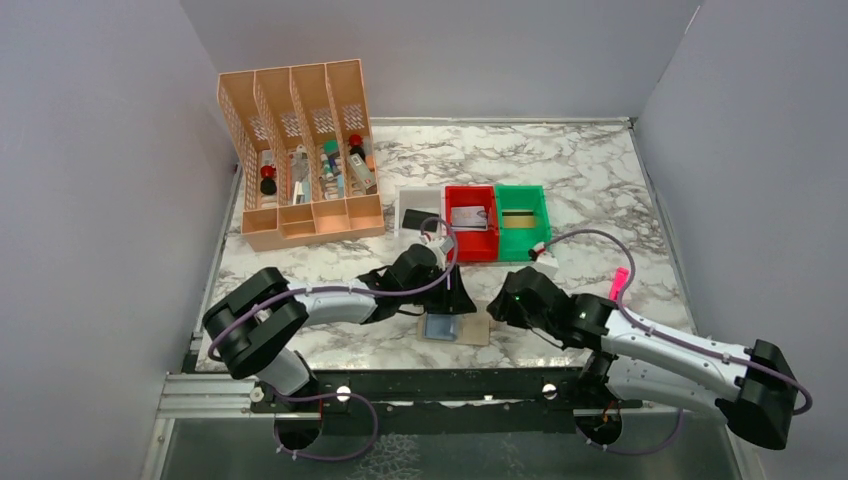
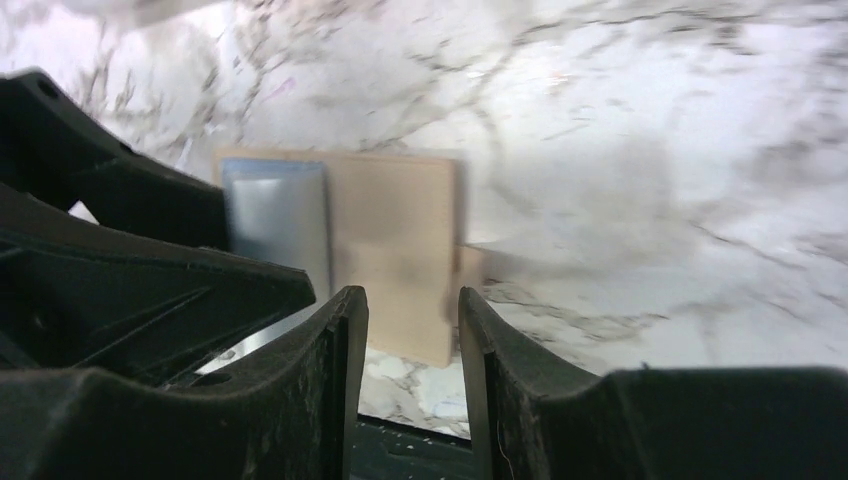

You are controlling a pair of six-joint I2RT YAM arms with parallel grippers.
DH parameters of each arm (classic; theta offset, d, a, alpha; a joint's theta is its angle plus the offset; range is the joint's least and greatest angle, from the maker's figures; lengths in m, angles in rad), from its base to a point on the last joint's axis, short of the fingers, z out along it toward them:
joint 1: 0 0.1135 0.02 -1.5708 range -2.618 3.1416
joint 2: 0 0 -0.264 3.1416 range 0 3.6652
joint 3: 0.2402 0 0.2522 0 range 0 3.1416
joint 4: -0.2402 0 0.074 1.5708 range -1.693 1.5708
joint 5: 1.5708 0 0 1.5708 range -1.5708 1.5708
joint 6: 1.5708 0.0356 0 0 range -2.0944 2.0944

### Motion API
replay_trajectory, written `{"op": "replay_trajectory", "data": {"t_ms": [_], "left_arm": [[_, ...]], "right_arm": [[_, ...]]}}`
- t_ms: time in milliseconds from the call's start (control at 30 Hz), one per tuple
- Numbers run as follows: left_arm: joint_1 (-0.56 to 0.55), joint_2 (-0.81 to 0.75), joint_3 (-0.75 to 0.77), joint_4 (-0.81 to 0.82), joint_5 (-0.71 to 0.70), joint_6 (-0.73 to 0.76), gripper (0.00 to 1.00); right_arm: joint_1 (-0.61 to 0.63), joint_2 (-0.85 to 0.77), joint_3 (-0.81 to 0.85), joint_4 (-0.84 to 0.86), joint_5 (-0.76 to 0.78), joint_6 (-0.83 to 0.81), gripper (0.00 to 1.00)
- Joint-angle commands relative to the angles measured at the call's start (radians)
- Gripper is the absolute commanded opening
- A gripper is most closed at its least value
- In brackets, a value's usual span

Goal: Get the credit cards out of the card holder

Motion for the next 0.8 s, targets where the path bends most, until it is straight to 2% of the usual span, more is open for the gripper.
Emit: {"op": "replay_trajectory", "data": {"t_ms": [0, 233, 433, 567, 767], "left_arm": [[-0.005, 0.067, 0.041, 0.044, 0.052, 0.013, 0.52], [-0.054, 0.169, 0.103, 0.059, 0.078, 0.013, 0.5], [-0.063, 0.174, 0.111, 0.059, 0.062, 0.01, 0.53], [-0.061, 0.099, 0.078, 0.032, -0.021, 0.024, 0.56], [-0.058, -0.039, 0.092, -0.225, -0.289, 0.069, 0.6]], "right_arm": [[0.001, -0.104, 0.023, -0.225, 0.215, 0.142, 0.44], [0.001, -0.278, -0.006, -0.204, 0.276, 0.107, 0.48], [0.001, -0.285, 0.003, -0.195, 0.255, 0.082, 0.49], [0.001, -0.253, 0.023, -0.105, 0.167, -0.017, 0.49], [0.001, -0.173, 0.032, 0.082, -0.018, -0.118, 0.44]]}}
